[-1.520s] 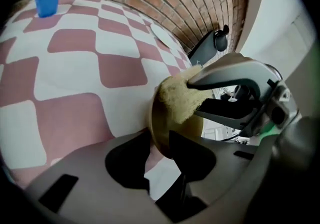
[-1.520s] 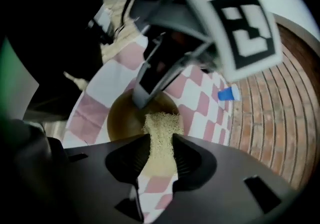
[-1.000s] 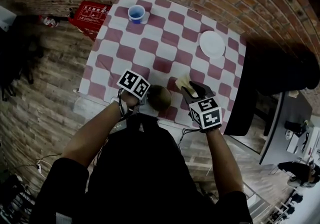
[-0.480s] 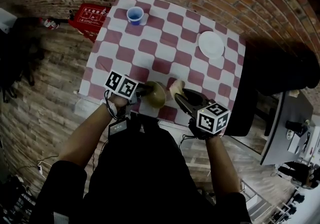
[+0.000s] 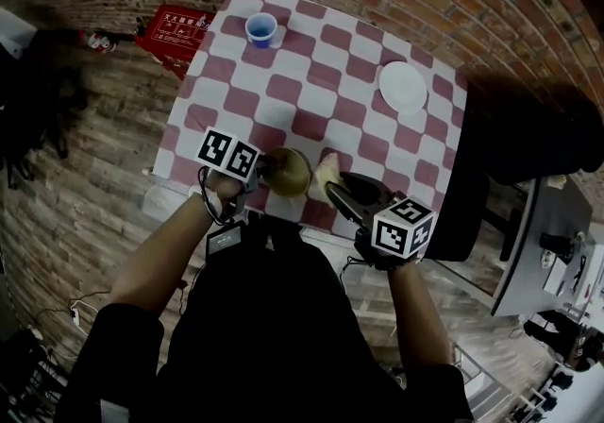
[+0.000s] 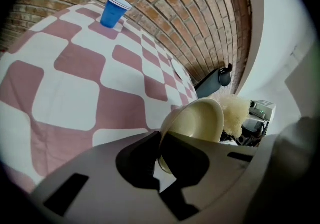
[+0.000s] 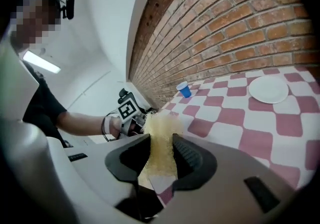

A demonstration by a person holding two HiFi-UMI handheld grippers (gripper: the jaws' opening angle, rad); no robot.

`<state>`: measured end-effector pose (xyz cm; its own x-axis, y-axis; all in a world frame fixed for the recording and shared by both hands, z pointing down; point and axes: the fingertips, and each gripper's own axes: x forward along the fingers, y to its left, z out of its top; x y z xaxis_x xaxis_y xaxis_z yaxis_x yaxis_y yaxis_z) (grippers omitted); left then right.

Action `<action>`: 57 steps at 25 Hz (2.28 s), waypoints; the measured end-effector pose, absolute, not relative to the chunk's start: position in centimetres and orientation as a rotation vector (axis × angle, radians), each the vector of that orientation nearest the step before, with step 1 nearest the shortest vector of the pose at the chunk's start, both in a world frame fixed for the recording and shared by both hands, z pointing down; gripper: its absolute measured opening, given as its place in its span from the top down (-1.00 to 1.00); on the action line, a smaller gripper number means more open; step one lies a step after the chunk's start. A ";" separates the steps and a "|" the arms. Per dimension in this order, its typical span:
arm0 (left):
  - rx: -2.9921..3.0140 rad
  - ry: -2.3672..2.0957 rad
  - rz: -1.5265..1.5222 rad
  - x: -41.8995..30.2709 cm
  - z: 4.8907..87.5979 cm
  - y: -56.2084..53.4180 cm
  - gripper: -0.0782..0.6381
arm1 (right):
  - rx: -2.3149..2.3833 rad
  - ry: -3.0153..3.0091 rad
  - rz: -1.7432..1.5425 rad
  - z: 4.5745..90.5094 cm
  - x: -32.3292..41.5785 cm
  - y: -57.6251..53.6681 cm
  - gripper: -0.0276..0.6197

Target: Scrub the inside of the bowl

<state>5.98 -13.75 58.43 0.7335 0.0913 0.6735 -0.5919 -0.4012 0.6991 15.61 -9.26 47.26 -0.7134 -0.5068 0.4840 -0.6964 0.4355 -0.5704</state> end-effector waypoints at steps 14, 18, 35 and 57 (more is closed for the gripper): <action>1.728 -0.444 0.714 7.9 59.1 -13.0 0.64 | 1.020 -2.133 0.507 50.0 13.3 -10.2 0.44; 1.721 -0.430 0.678 7.9 58.9 -12.9 0.55 | 1.000 -2.085 0.472 50.8 13.4 -11.2 0.44; 1.750 -0.351 0.390 5.9 56.9 -12.7 0.34 | 0.633 -1.748 0.111 57.3 10.7 -14.2 0.44; 2.819 -0.135 1.242 4.3 59.5 -12.5 -0.01 | 0.631 -1.725 0.230 56.9 8.5 -14.1 0.44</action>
<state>4.28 -12.49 59.49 0.6722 -0.0566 0.7382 -0.1032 -0.9945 0.0177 8.50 -14.09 56.88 -0.1281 -0.2861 0.9496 -0.5249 0.8319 0.1798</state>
